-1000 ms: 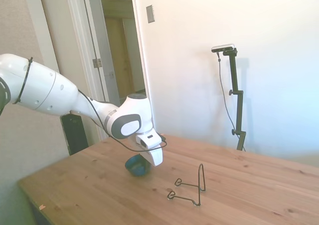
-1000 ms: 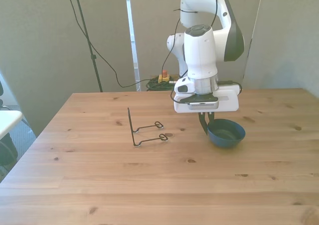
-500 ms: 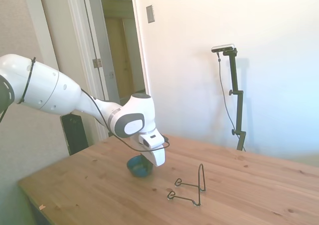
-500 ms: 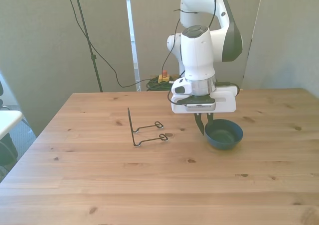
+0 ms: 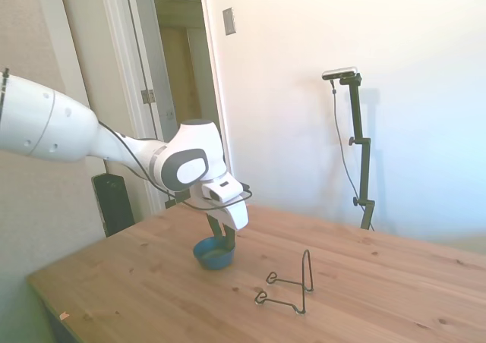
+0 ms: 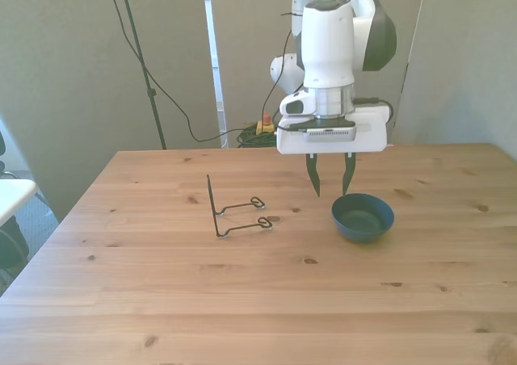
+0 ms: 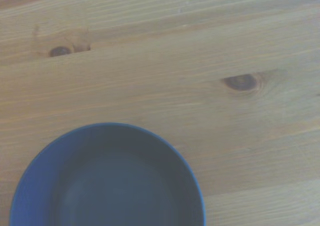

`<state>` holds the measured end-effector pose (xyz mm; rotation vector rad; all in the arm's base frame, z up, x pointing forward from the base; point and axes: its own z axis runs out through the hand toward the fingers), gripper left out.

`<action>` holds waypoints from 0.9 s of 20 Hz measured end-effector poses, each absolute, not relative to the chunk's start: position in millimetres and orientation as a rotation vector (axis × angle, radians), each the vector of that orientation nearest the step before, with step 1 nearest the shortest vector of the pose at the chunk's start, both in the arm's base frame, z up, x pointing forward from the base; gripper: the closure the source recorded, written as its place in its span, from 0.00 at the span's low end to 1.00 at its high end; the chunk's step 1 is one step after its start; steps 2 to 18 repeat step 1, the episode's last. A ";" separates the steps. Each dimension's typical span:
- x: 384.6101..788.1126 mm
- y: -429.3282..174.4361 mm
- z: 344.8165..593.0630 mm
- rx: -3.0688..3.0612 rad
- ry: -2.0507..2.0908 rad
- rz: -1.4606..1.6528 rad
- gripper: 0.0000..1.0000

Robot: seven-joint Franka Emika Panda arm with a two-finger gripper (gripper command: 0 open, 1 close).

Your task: Unload the bowl

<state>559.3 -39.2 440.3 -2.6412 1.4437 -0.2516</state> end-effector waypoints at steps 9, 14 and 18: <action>555.5 -36.4 443.5 -2.648 1.440 -0.279 0.00; 555.5 -36.4 443.5 -2.648 1.440 -0.279 0.00; 555.5 -36.4 443.5 -2.648 1.440 -0.279 0.00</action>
